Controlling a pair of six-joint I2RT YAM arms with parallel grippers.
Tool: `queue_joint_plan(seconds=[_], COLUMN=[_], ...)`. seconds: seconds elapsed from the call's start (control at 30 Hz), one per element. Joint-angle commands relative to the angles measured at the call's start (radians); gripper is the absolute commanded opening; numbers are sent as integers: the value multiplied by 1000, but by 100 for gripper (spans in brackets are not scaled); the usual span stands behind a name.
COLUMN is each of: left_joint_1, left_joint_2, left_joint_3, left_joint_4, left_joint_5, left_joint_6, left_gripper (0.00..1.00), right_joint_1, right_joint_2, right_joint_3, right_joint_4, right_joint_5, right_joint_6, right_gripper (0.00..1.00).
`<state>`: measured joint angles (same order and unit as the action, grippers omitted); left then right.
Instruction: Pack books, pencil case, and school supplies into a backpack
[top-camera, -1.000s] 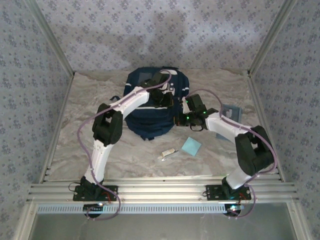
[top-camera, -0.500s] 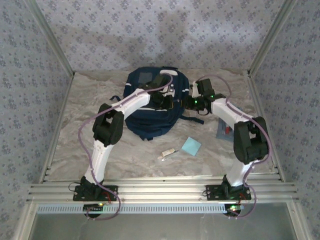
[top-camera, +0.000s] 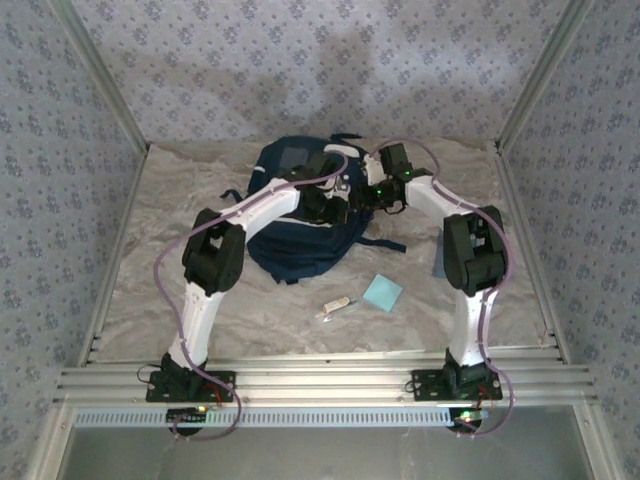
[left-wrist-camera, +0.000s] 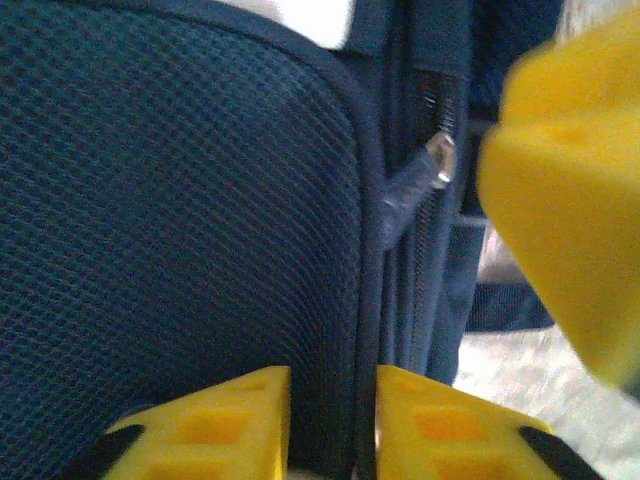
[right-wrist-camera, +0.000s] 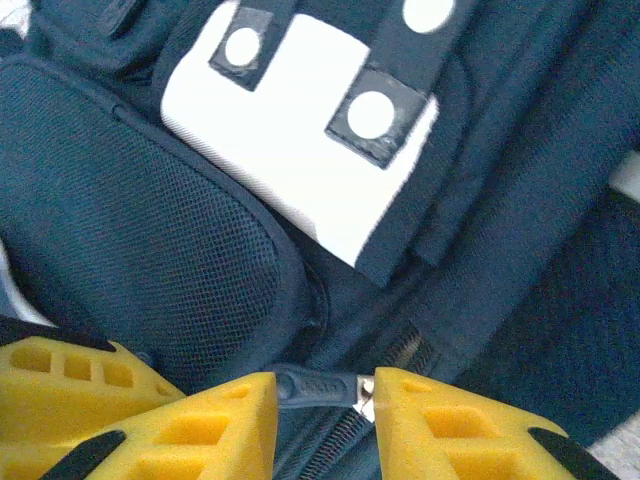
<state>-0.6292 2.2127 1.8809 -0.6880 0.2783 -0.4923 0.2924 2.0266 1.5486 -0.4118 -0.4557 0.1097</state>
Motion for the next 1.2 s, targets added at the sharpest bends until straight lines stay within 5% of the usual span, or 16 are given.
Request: queue_joint_plan(seconds=[0.0,0.4,1.17], left_joint_1=[30,210,292], left_joint_2=[-118,-174,-19], left_joint_3=[-17,-159,-174], left_joint_4=[-97,-30,1], left_joint_5=[29,-18,-5], left_joint_6=[53,-21,-54], left_gripper=[43,49,48], right_joint_1=[-4,73,133], right_joint_2=[-2,37,153], right_joint_3=[57,135,217], right_joint_4=[-74,-297,-274], right_joint_5=[-106,8,350], right_joint_6=[-198,-661,-881], right_gripper=[35,41,43])
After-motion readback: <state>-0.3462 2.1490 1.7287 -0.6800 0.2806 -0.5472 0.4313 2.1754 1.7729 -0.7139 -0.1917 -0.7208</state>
